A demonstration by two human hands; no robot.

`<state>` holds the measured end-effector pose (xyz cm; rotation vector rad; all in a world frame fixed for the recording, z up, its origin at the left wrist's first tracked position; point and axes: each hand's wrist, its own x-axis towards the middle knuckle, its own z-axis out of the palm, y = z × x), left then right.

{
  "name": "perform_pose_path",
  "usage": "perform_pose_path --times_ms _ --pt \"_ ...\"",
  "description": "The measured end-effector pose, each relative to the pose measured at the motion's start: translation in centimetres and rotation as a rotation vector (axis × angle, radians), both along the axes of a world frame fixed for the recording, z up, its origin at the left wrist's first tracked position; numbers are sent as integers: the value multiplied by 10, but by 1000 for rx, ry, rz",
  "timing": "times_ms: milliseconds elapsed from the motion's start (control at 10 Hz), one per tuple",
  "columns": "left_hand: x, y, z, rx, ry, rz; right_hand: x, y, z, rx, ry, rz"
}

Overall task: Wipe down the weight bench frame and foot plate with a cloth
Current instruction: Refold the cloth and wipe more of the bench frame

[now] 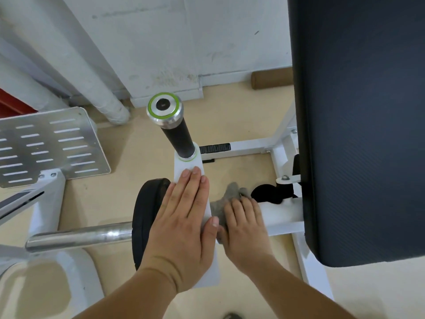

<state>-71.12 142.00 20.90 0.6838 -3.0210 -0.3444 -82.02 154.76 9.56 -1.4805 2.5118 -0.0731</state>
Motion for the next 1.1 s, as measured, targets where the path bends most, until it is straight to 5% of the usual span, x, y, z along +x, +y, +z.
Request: perform_pose_path --times_ms 100,300,600,700,900,1000,1100 --pt "0 0 -1 -5 -4 -7 -32 16 -2 50 94 84" --pt "1 0 -2 22 17 1 -53 41 -6 63 109 -108" --pt "2 -3 -3 68 31 3 38 16 30 -202 -239 -387" --pt "1 -3 -3 73 -4 -4 55 44 60 44 -437 -500" --pt "-1 -3 21 203 -146 23 72 65 144 -287 -667 -896" --pt "22 19 50 607 88 161 77 55 183 -452 -894 -989" --pt "57 64 83 1004 328 355 83 42 217 -564 -1797 -1378"
